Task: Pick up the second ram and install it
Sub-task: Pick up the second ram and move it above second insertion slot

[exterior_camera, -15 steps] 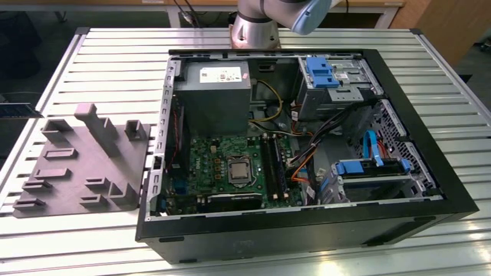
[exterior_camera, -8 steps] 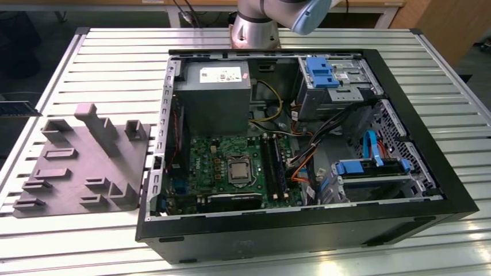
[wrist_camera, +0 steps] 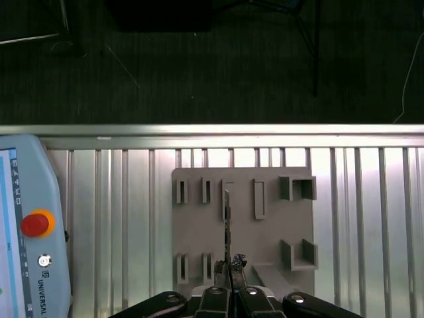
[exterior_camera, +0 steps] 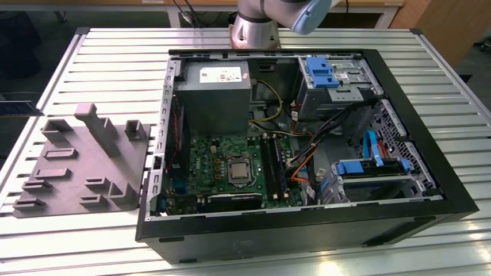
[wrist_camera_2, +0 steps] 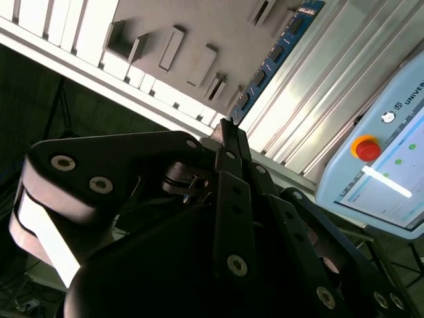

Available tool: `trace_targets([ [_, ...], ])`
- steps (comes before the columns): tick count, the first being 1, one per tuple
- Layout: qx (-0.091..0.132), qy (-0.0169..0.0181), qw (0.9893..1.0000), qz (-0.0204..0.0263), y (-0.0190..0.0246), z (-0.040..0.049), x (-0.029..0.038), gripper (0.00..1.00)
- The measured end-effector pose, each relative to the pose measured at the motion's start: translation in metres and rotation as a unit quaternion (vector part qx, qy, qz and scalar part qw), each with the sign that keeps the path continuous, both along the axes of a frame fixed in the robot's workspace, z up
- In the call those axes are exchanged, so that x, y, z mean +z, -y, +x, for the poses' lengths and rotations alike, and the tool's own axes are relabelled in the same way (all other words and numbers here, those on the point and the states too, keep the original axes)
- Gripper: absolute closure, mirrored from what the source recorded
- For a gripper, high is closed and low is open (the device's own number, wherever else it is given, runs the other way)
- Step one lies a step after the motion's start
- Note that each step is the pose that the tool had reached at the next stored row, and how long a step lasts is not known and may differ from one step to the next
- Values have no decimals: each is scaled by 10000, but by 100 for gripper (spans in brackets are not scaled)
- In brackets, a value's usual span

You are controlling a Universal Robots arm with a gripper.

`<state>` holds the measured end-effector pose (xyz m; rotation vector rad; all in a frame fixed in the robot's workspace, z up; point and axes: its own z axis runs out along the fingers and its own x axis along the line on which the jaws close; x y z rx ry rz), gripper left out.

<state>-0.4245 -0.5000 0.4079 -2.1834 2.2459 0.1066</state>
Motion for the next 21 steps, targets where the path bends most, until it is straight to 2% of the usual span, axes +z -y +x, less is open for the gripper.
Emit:
trace_targets([
  [21,0,0,10000,0,-11,95,0,88],
])
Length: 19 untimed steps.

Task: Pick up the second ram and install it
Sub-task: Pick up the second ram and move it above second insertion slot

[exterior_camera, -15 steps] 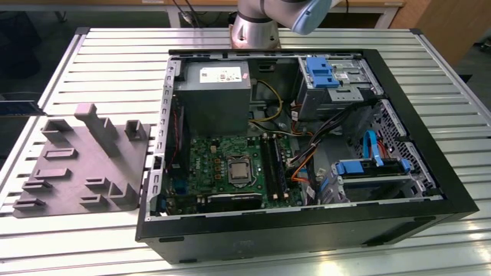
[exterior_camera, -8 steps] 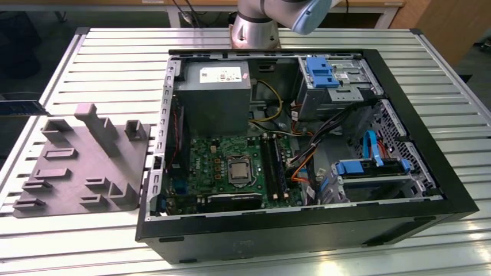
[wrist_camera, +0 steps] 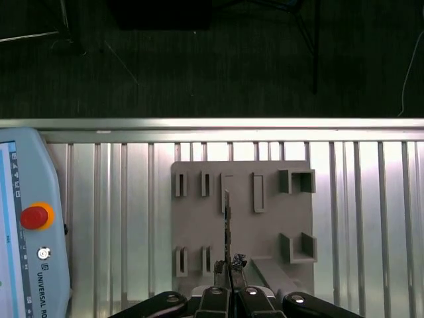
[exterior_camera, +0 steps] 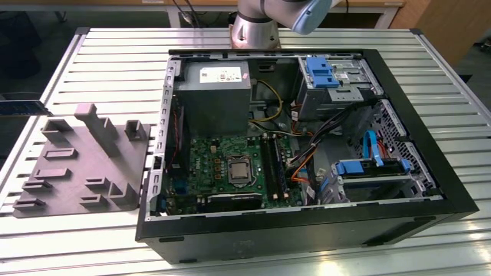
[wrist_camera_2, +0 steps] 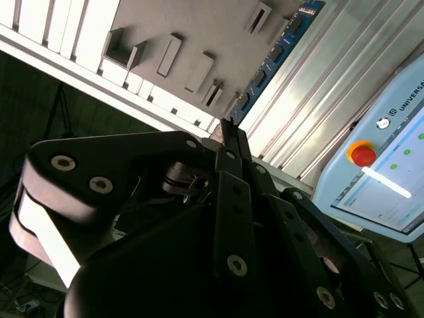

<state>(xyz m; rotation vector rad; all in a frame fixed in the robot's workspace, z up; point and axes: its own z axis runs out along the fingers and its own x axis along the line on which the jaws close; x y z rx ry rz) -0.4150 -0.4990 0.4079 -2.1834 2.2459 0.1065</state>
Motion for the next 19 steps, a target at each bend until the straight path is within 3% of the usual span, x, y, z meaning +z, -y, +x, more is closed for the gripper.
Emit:
trace_targets([
  [19,0,0,10000,0,-1,97,0,88],
])
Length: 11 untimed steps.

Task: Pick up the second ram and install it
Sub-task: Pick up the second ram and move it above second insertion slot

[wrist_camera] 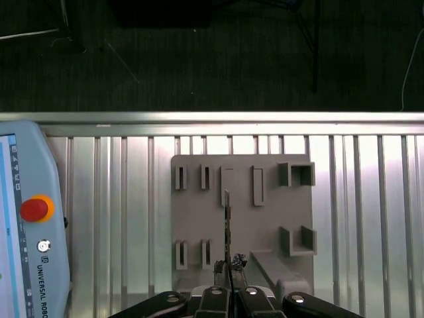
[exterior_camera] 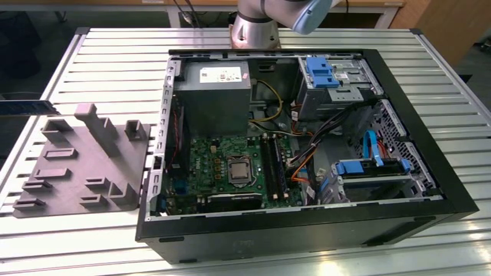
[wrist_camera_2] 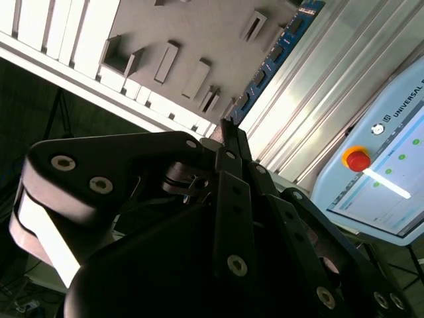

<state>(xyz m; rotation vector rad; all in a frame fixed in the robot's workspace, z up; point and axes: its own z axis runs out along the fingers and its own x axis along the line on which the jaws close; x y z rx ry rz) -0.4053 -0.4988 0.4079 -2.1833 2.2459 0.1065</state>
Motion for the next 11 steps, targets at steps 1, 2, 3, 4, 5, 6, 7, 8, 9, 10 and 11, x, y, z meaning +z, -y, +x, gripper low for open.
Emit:
trace_targets([
  [1,0,0,10000,0,0,4,0,88],
  [2,0,0,10000,0,0,8,0,88],
  [3,0,0,10000,0,0,12,0,88],
  [4,0,0,10000,0,-1,15,0,88],
  [5,0,0,10000,0,0,19,0,88],
  [6,0,0,10000,0,0,24,0,88],
  [7,0,0,10000,0,0,27,0,88],
  [8,0,0,10000,0,-1,31,0,88],
  [9,0,0,10000,0,-1,36,0,88],
  [10,0,0,10000,0,-1,40,0,88],
  [11,0,0,10000,0,-1,44,0,88],
])
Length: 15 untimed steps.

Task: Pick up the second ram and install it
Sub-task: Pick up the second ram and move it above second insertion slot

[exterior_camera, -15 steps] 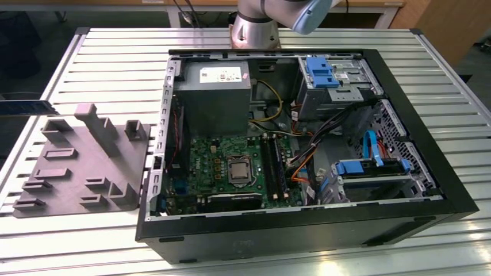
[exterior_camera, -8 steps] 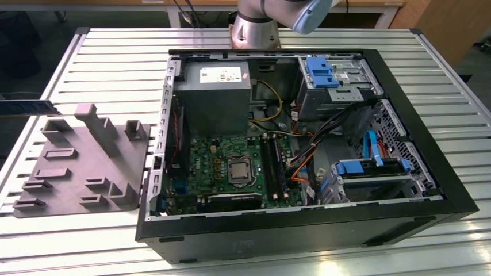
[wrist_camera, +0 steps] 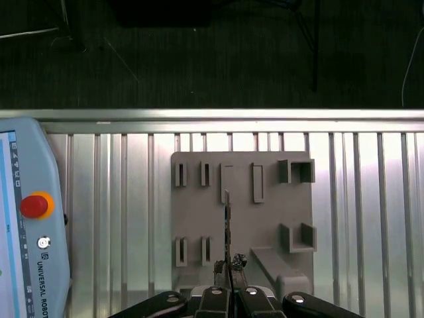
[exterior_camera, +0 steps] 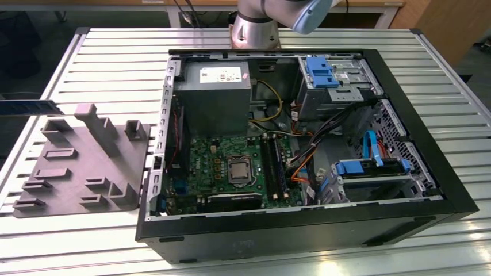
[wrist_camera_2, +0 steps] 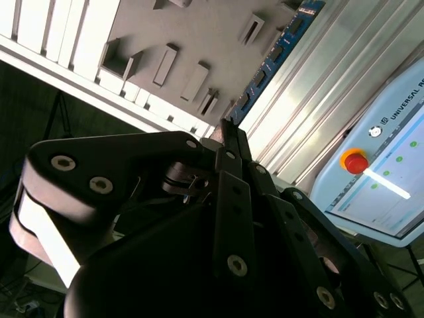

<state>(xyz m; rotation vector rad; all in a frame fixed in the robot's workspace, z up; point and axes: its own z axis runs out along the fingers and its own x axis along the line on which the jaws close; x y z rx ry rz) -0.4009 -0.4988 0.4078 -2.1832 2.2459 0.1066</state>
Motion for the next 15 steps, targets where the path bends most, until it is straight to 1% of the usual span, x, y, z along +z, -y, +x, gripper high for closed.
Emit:
trace_targets([
  [15,-1,0,10000,0,-2,60,0,88],
])
